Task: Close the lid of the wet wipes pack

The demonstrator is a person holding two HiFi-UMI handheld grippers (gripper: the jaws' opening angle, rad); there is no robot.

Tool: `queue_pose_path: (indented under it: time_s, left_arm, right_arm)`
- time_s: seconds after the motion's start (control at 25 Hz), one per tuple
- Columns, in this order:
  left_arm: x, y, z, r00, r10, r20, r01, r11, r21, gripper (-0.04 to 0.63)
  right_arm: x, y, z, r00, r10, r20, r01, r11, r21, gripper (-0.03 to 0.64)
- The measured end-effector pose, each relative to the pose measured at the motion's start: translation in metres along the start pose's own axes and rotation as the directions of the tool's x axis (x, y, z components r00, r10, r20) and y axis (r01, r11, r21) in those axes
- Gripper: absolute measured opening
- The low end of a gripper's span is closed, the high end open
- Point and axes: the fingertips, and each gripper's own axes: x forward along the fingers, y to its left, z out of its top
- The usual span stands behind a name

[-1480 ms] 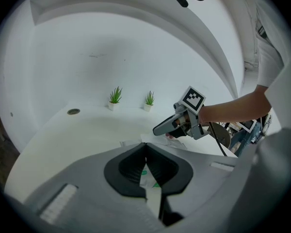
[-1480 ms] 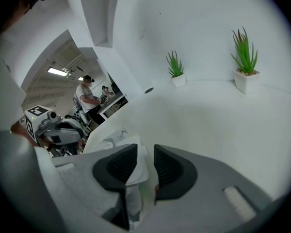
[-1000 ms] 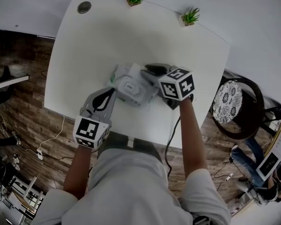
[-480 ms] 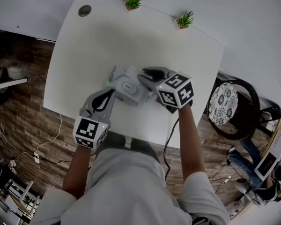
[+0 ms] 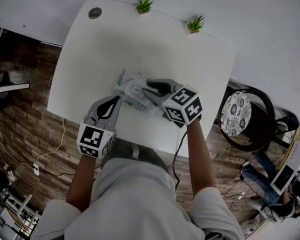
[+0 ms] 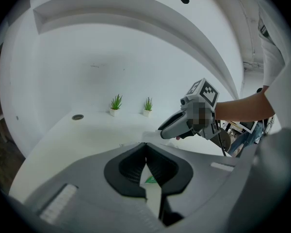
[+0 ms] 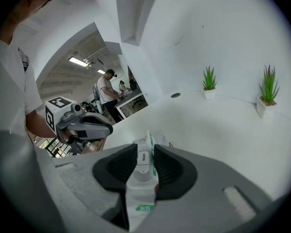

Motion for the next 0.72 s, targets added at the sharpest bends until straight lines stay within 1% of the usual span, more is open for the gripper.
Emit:
queue_pose_path:
  time_s: [0.16, 0.4, 0.72]
  left_arm:
    - [-0.004, -0.002, 0.000, 1.000, 0.003, 0.003, -0.003, 1.000, 0.000, 0.008]
    - [-0.007, -0.001, -0.002, 1.000, 0.001, 0.004, -0.001, 1.000, 0.004, 0.009]
    - [-0.010, 0.009, -0.008, 1.000, 0.007, -0.001, -0.007, 1.000, -0.005, 0.009]
  right_arm:
    - [0.004, 0.014, -0.008, 1.000, 0.019, -0.005, -0.019, 1.000, 0.005, 0.114]
    - [0.020, 0.029, -0.023, 0.998, 0.040, -0.040, -0.040, 0.999, 0.014, 0.114]
    - [0.036, 0.030, -0.035, 0.995, 0.017, -0.100, -0.017, 1.000, 0.000, 0.114]
